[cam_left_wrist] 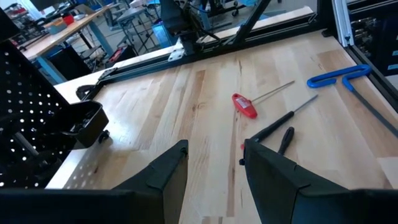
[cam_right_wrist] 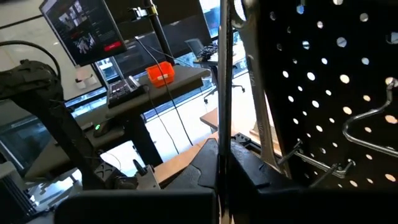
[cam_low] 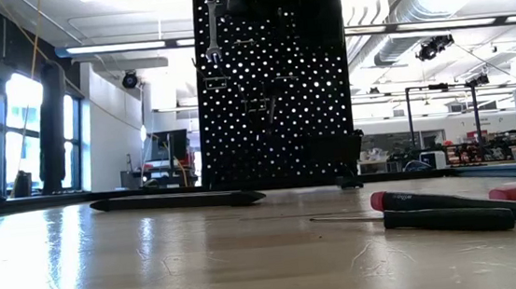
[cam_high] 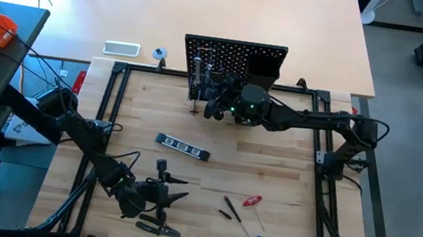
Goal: Hang tools onto peg board
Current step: Hang the small wrench onto the peg board
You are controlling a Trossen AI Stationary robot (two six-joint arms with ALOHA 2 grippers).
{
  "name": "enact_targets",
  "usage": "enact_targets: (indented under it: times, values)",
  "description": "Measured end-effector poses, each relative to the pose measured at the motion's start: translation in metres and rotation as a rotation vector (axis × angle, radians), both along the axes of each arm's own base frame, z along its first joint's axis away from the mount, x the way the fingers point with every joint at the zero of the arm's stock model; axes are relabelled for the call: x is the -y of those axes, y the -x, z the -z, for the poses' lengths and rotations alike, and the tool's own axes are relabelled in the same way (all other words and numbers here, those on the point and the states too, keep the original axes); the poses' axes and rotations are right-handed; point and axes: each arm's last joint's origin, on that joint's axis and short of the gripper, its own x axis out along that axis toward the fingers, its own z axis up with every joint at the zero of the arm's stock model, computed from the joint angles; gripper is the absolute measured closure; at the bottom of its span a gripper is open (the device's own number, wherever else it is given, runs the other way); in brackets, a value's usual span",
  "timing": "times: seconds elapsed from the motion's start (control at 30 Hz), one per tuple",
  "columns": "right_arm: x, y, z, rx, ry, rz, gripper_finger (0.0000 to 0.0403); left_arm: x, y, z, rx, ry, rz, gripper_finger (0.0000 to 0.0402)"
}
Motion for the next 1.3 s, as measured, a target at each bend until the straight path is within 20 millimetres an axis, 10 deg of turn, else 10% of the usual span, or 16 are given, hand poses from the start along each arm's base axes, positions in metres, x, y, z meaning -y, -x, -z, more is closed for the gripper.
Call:
enact_targets:
  times: [0.97,1.3]
  values:
    - [0.013,0.003,0.002,-0.001,-0.042,0.057,0.0397,0.000,0.000,-0.001,0.011,0.009,0.000,0.0255]
    - [0.014,0.003,0.002,0.006,-0.058,0.088,0.0342,0.000,0.000,-0.001,0.011,0.009,0.001,0.0255]
